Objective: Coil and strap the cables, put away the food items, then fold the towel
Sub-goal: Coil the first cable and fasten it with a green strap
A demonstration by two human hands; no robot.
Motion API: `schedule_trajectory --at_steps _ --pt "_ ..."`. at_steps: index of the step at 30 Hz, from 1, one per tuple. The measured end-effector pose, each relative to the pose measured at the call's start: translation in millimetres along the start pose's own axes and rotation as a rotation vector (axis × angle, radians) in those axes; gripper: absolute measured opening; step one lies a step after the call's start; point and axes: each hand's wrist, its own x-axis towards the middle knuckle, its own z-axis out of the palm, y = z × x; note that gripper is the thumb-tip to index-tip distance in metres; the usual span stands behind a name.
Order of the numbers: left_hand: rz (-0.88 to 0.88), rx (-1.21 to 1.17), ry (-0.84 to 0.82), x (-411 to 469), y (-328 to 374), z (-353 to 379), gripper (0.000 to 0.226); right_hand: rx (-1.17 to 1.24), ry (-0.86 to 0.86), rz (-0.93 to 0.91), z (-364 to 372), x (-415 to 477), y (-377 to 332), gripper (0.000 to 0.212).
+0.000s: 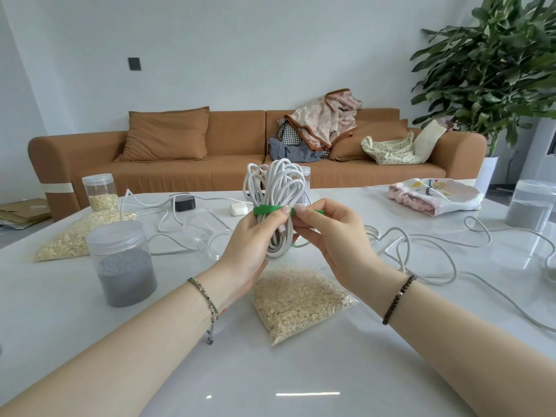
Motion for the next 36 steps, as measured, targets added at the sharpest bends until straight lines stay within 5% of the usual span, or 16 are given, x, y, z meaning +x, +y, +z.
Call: schedule_trajectory --at_steps 6,14,36 --pt "-0.001 -0.019 -0.019 -1.9 5.9 3.8 0.023 -0.073 0.085 -0.016 -0.4 2.8 0.3 0.02" --pt "-0.145 -0.348 -0.046 -6.0 18.0 8.6 0.028 0.035 0.035 -0.001 -1.1 1.2 -2.0 0.015" --pt "-0.107 -0.261 0.068 -4.4 17.2 8.6 0.035 0.064 0.019 -0.04 -1.4 2.5 -8.9 0.014"
